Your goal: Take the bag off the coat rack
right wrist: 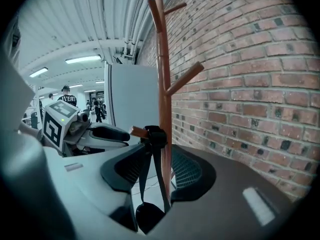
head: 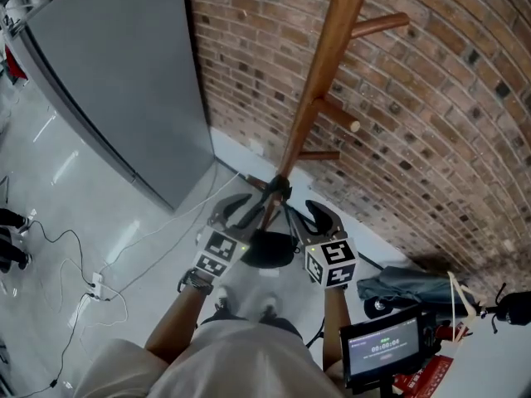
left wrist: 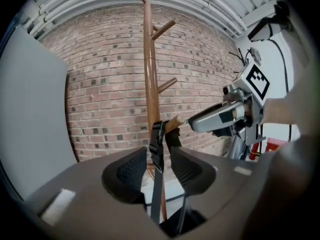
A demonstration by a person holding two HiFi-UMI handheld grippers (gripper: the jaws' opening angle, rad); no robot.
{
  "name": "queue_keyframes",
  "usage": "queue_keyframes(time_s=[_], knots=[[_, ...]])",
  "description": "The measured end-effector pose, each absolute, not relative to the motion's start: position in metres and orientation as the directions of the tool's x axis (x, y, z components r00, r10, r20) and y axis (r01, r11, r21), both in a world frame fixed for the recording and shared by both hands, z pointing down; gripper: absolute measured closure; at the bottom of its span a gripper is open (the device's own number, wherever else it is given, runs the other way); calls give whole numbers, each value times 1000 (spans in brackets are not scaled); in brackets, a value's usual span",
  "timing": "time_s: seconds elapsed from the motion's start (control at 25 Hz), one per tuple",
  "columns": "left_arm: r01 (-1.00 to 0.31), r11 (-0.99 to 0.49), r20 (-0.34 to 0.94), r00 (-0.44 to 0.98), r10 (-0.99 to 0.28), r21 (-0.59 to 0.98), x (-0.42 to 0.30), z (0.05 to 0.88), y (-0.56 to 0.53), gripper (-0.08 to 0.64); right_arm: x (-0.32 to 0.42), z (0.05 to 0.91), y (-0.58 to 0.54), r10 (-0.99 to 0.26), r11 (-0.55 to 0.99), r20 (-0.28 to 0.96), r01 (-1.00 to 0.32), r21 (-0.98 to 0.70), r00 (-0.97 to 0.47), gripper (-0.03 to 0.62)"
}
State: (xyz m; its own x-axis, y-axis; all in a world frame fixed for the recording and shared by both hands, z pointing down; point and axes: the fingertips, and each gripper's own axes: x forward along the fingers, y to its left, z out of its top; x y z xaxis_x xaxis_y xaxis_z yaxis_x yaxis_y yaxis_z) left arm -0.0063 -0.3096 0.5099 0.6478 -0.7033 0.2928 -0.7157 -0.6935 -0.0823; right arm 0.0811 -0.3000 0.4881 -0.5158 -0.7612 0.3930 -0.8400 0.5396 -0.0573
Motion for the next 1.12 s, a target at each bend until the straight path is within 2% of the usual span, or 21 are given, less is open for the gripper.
queue_keyframes(time_s=[0.88, 1.0, 1.12], knots=[[-671, -741, 472, 653, -592, -2, 18, 603, -345, 408, 62, 564, -330, -658, 572, 559, -818, -64, -504, 411], [-674, -739, 473, 653, -592, 6, 19, 607, -350, 411, 61, 573, -333, -651, 565, 583, -823, -55, -486, 432], [-677, -736, 468, 652, -596, 5, 20, 608, -350, 447, 61, 576, -333, -651, 560, 588, -827, -53, -479, 480]])
